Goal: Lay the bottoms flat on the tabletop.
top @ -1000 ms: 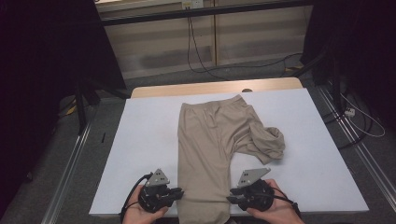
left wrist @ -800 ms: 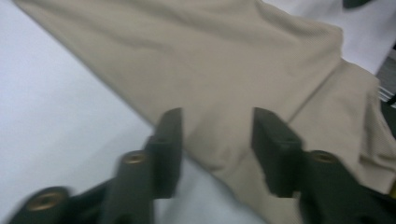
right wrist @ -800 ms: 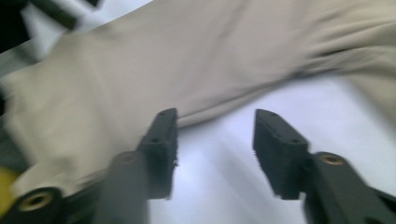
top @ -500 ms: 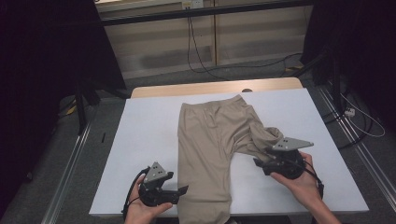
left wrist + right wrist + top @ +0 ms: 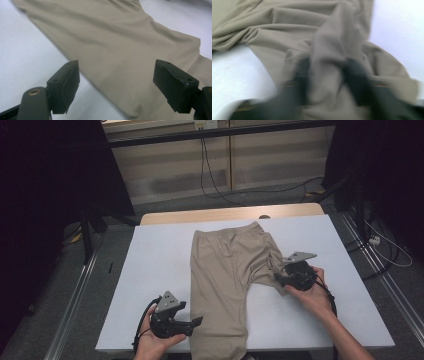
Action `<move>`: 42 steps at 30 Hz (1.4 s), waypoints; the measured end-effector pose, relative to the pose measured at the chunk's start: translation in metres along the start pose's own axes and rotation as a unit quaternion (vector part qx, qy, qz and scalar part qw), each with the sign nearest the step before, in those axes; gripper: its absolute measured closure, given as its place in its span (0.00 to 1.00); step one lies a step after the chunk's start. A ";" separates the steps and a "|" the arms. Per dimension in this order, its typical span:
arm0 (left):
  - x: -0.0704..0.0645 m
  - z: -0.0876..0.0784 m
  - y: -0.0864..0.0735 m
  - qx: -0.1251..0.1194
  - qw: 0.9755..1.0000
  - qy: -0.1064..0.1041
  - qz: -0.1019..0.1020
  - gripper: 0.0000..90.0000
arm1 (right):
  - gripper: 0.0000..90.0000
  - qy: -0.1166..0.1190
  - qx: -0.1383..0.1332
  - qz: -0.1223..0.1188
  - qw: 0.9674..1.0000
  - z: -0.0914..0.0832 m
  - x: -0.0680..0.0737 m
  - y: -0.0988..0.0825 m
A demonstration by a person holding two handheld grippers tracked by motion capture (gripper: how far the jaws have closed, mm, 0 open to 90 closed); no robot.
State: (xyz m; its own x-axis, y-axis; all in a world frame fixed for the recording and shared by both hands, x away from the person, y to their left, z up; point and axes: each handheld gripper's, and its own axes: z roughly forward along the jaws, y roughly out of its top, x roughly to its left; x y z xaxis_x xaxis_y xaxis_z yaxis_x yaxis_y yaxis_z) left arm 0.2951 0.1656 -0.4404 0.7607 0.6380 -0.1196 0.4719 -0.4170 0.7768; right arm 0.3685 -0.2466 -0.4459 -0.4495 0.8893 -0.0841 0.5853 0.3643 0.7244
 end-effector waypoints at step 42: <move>-0.003 0.002 0.000 0.007 1.000 -0.005 0.004 0.24 | 0.79 0.002 0.027 0.021 0.999 -0.034 -0.024 -0.042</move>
State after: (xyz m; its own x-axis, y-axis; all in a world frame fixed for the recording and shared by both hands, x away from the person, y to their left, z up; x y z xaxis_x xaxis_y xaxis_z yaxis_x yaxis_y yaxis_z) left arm 0.2941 0.1622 -0.4413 0.7692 0.6279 -0.1188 0.4714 -0.4320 0.7689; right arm 0.3314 -0.2924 -0.4507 -0.4258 0.9033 -0.0522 0.6387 0.3409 0.6899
